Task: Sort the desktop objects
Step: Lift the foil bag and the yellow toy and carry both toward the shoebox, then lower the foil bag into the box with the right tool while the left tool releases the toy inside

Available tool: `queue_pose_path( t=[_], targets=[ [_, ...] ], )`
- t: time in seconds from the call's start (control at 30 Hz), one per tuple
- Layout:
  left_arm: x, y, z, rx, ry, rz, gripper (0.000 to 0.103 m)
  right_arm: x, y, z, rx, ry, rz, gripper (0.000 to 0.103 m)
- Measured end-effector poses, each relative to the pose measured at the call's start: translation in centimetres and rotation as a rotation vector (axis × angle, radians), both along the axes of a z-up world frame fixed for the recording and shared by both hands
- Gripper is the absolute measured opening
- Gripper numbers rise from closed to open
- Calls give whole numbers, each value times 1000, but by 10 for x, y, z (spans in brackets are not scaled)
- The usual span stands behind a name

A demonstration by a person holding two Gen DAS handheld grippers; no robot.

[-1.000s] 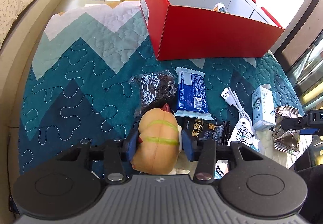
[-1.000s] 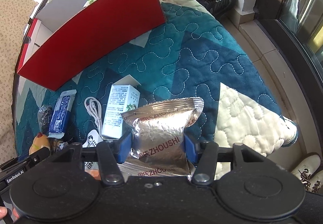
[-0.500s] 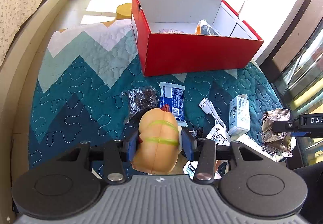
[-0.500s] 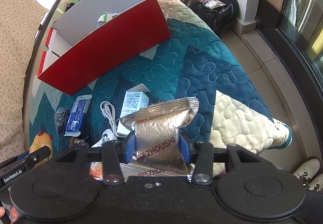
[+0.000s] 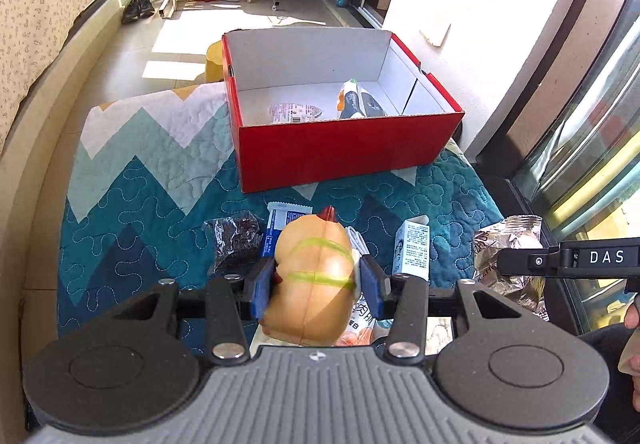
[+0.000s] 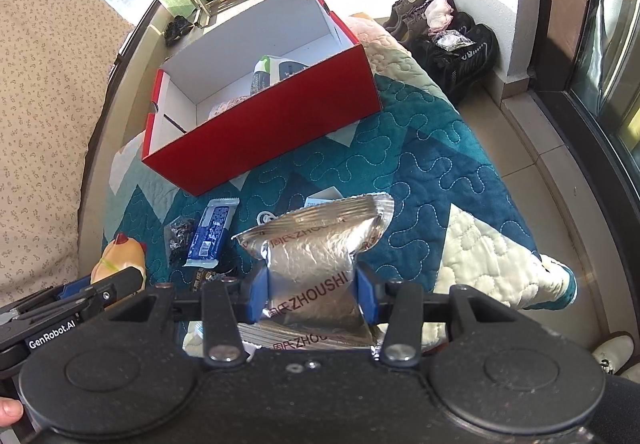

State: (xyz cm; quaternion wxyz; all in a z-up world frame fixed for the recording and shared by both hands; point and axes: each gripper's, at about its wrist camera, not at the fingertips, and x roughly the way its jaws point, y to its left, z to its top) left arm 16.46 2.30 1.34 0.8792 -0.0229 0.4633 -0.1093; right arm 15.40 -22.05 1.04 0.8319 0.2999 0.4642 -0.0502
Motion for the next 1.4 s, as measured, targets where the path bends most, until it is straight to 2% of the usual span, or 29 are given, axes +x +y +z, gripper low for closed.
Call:
queue_pose_path(
  t=[0.27,0.67,1.03,1.4],
  targets=[
    [5,-15,27,-20,-40,-29,44,7,3,39,-33,-85,54,44],
    [37,-30,50,-32,-98,-61,44,44,-1,66,-66,-144,95,44],
    [91,-36,54,-11,-131,-53,44,97,-12,80,-105,-181,97,44],
    [148,-32,40,-7,-119,-11,44,152,-25,73,-155,-190,102,44]
  ],
)
